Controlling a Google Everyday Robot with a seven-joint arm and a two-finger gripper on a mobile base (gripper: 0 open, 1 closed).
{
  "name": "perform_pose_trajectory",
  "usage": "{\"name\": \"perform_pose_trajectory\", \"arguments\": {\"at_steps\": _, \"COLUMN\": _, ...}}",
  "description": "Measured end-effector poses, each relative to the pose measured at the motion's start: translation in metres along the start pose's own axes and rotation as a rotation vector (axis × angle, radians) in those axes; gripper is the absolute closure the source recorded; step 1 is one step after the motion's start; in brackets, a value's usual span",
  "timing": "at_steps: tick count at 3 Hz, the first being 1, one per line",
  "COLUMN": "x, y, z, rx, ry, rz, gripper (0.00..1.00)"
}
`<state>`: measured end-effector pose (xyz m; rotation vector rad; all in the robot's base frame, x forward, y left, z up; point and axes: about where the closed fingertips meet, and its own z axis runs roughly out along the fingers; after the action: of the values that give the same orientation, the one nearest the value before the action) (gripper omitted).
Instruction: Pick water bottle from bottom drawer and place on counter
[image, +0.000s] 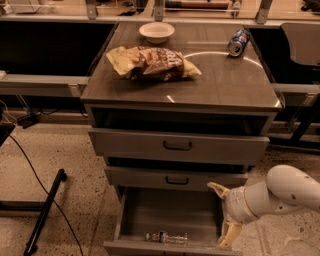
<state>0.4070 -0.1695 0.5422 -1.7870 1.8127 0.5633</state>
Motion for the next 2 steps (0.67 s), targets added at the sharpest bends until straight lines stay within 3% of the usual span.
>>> {"name": "perform_pose_trajectory", "arguments": {"at_steps": 1, "x": 0.002, "y": 0.001, "z": 0.003, "rx": -0.002, "ry": -0.004, "rz": -0.009, "gripper": 0.0}}
{"name": "perform_pose_trajectory", "arguments": {"at_steps": 2, "x": 0.004, "y": -0.012, "z": 0.03, "rx": 0.045, "ry": -0.066, "rz": -0.043, "gripper": 0.0}}
